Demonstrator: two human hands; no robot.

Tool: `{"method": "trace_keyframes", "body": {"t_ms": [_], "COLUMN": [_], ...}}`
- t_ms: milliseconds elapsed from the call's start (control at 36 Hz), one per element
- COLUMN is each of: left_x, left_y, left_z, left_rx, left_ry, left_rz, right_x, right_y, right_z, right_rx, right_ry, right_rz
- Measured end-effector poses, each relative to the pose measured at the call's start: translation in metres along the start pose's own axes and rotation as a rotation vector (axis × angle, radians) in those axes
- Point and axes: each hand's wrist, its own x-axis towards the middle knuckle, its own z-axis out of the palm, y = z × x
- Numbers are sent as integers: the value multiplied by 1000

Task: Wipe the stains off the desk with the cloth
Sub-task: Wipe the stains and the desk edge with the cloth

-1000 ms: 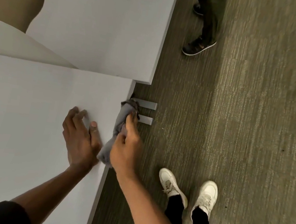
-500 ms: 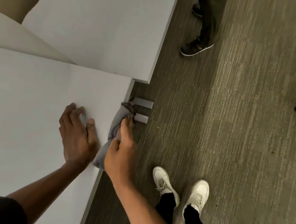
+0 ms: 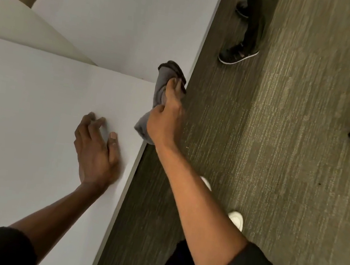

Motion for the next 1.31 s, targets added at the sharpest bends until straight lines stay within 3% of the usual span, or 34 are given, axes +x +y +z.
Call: {"method": "trace_keyframes", "body": {"t_ms": [83,278,417,611,889,1111,1250,1306], "left_x": [0,1,2,1,1,2,1,1], "left_y": [0,-6,-9,-11,-6,-4,-3,-3], "left_z": [-1,1,4,4,-2,-6,-8,-7], "left_rx": [-7,-27,-31,-74,-86,-81,-79,-66], "left_ry": [-8,-20,-36,-38,-90,-97,-84,-84], "left_rz": [-2,-14,-21,-15,-70,-70,-64,-61], "right_x": [-34,-115,-70,-7,-80,-28,2,11], "right_y": [11,56,35,5,24,-3,-2,-6], "right_z": [5,-5,-10,-16,-20,-17,-39,-50], "right_rx": [-124,-719,-901,-1000,-1074,-1087,-833,-539], "right_ry": [-4,-145,-257,-268,-315,-381,-347,-338], "right_rz": [-129,-452,-543,-541,-521,-460,-438,-238]}}
